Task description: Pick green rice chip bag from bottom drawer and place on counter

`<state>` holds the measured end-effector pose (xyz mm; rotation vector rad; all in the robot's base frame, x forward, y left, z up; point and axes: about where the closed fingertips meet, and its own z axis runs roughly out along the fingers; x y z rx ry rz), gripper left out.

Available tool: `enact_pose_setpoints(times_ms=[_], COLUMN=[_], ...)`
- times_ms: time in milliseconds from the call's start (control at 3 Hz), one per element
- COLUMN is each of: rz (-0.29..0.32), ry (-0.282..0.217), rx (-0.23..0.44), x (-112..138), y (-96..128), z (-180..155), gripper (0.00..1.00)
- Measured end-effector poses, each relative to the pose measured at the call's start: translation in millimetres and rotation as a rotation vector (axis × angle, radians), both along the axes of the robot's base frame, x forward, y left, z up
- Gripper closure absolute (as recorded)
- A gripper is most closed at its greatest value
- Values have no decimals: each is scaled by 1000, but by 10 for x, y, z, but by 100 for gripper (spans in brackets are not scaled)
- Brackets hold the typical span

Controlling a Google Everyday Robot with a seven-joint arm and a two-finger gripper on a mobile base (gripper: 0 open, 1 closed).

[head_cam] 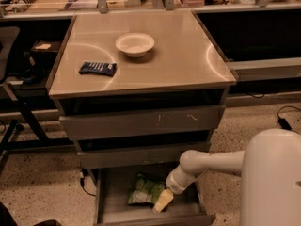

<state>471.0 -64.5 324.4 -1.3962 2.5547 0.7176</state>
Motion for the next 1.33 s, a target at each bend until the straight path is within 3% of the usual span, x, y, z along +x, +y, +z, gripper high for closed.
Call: enact_pose_setpoints(times_ms=[333, 1000, 1333], rz=[25, 32, 30], ry=[15, 22, -14], rx=[23, 46, 56], x=[95, 78, 182], y=[166, 225, 307], z=[-424, -589, -877], gripper=[0, 0, 0])
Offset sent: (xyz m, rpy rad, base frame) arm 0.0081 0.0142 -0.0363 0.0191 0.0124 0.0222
